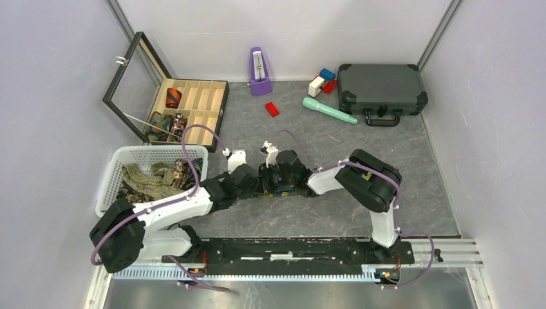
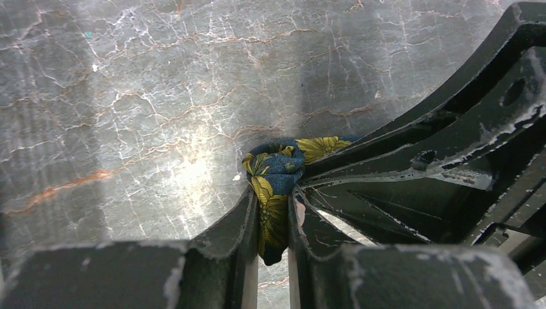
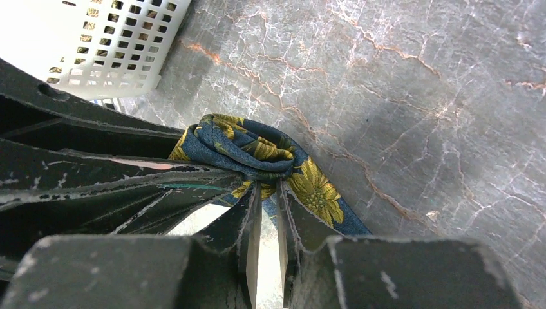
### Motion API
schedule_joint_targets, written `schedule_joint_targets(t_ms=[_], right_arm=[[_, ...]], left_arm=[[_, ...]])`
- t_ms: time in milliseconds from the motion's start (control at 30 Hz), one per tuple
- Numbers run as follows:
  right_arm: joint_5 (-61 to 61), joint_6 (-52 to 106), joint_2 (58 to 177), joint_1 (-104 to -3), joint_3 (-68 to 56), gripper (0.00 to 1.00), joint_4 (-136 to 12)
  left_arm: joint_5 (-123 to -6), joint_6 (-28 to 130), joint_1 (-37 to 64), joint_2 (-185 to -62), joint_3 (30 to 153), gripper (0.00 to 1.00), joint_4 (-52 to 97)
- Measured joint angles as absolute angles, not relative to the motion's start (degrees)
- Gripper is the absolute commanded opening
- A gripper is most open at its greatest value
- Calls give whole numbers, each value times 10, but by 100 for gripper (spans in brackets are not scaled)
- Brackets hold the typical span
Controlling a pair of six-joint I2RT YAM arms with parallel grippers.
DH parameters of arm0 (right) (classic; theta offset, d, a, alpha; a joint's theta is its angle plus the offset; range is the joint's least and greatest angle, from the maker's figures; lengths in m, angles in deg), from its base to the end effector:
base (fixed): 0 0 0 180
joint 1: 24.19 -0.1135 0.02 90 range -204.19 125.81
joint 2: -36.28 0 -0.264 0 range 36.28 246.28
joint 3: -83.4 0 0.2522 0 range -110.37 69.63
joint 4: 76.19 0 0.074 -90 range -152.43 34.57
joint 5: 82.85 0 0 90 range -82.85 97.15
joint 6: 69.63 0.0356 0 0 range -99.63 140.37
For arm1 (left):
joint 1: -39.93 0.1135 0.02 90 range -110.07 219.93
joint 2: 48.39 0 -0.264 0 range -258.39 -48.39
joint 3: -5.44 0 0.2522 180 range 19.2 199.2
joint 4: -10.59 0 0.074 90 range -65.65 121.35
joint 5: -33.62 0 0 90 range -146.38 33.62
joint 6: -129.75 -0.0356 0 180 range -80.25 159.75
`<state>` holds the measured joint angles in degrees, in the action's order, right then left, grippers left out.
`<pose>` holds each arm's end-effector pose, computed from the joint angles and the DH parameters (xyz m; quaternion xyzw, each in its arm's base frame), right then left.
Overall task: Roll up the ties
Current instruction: Roll the tie at the center of the board.
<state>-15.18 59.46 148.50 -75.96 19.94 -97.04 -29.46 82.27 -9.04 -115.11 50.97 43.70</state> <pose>0.2249 0.3073 0.1182 -0.1921 0.8244 0.4769 0.2369 0.1517 -0.1497 0.1790 -0.0192 0.9283 -0.0589 0.3667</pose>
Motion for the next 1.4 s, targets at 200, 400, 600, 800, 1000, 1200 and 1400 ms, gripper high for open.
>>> schedule_joint_targets(t_ms=[200, 400, 600, 800, 1000, 1200, 1400], right_arm=[[-154, 595, 1481, -757, 206, 22, -980], [-150, 579, 1404, -737, 265, 23, -965], [-134, 557, 1295, -694, 337, 24, -933], [-109, 530, 1194, -642, 401, 25, -880], [-90, 506, 1120, -614, 429, 26, -833], [-79, 491, 1070, -606, 440, 26, -799], [-72, 479, 1030, -602, 454, 26, -769]], left_arm=[[-249, 823, -116, -1194, 555, 2, 486], [-211, 823, -137, -1247, 595, 2, 523], [-173, 828, -155, -1285, 619, 2, 555], [-140, 845, -170, -1326, 650, 2, 593], [-101, 870, -192, -1390, 696, 2, 642], [-70, 884, -213, -1461, 745, 2, 685], [-55, 889, -223, -1514, 781, 3, 710]])
